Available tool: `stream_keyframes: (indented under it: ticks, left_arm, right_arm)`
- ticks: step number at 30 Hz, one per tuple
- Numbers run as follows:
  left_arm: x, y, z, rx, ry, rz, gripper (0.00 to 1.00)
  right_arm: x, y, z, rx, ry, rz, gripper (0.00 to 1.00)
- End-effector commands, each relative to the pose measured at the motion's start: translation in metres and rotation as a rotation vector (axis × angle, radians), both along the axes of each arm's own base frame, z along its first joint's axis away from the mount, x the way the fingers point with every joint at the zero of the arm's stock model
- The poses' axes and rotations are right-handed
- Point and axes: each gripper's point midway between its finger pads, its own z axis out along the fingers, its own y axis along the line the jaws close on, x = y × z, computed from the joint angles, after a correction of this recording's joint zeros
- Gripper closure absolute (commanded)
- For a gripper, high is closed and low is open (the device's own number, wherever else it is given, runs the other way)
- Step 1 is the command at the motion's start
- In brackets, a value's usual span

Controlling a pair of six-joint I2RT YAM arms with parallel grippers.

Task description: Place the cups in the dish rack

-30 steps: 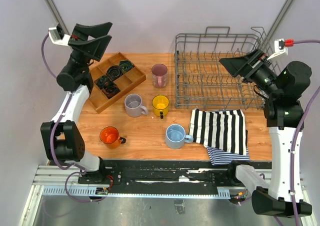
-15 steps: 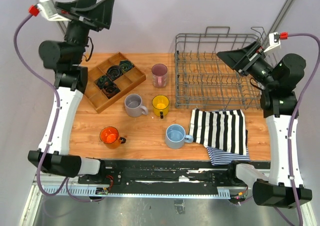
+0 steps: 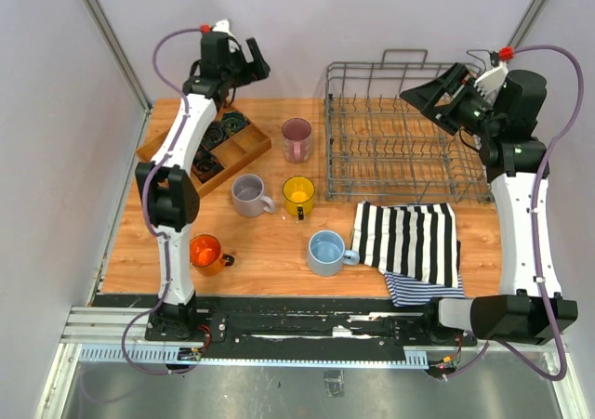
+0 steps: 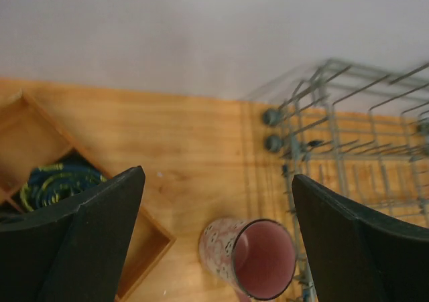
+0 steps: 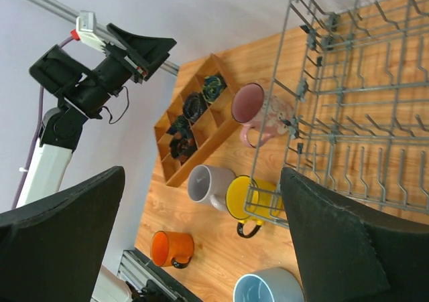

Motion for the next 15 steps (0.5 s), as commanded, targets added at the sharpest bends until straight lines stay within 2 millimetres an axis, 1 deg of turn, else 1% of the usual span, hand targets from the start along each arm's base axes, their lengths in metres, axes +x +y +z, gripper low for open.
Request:
stream_keyframes:
  ticks: [1,4,5,8,9,11,12,15]
  left_arm:
    - [-0.011,-0.012,-0.024,0.115,0.112,0.030,0.07]
    - [-0.011,-0.016,-0.054,0.125,0.191,0.067,0.11]
    - [-0.010,-0.019,-0.068,0.124,0.234,0.064,0.13]
    - [-0.007,-0.036,-0.090,0.106,0.304,0.023,0.21]
    - [-0.008,-0.042,-0.096,0.109,0.318,0.016,0.22]
    - [-0.012,-0.048,-0.103,0.116,0.330,0.013,0.26]
    - [-0.014,-0.049,-0.107,0.128,0.338,0.012,0.28]
    - [-0.022,-0.050,-0.120,0.155,0.377,0.006,0.29]
  right_arm:
    - [0.001,0.000,-0.008,-0.074,0.015,-0.011,0.01]
    - [0.005,-0.002,-0.019,-0.089,0.041,-0.014,0.01]
    - [0.006,-0.002,-0.023,-0.092,0.050,-0.013,0.01]
    - [0.008,-0.003,-0.033,-0.102,0.072,-0.014,0.01]
    - [0.008,-0.003,-0.036,-0.105,0.080,-0.013,0.01]
    - [0.009,-0.004,-0.044,-0.116,0.102,-0.009,0.02]
    - [0.009,-0.004,-0.048,-0.120,0.116,-0.007,0.01]
    - [0.009,-0.005,-0.059,-0.126,0.138,-0.004,0.01]
